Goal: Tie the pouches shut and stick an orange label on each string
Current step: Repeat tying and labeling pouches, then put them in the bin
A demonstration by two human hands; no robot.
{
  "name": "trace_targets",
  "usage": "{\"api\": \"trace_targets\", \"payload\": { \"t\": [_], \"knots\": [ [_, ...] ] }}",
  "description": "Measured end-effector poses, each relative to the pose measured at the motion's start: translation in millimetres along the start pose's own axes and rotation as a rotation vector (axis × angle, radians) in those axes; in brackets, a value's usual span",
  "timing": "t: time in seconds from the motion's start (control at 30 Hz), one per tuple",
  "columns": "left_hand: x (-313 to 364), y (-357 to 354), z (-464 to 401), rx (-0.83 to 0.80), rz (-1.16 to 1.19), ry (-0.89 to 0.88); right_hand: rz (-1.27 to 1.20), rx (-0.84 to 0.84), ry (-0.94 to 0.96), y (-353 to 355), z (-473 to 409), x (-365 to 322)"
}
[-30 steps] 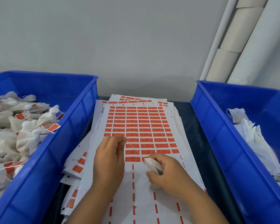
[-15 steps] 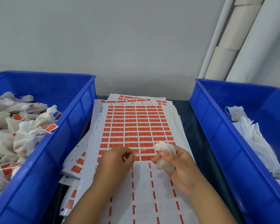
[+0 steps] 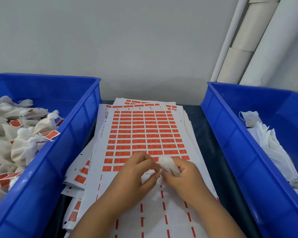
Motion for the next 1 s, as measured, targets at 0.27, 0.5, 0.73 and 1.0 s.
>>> {"api": "trace_targets", "payload": {
  "t": [0.27,0.5,0.73,1.0],
  "knots": [
    [-10.2,3.5,-3.5,0.101,0.181,0.108,0.061,-0.216,0.072,-24.4,4.8,-2.7],
    [-23.8,-6.8,-0.3,0.064,0.465,0.331,0.04,-0.142,0.157,-22.3,7.2,-7.5],
    [-33.6,-16.5,7.5,0.044,0.772,0.565,-0.061,0.02,0.261,-10.9,10.9,-16.1],
    [-36.1,-23.8,9.4,0.032,0.822,0.638,-0.024,0.049,0.365,-9.9,14.4,-27.4]
  ]
}}
Point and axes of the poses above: each hand's wrist, its own z-axis away from the middle knuckle, its own y-axis out of the back of the hand, x = y × z, the point moved 8 cm from there along -z, towards the middle knuckle, and after that the axes turned 5 degrees about -z, right-handed, at the moved point
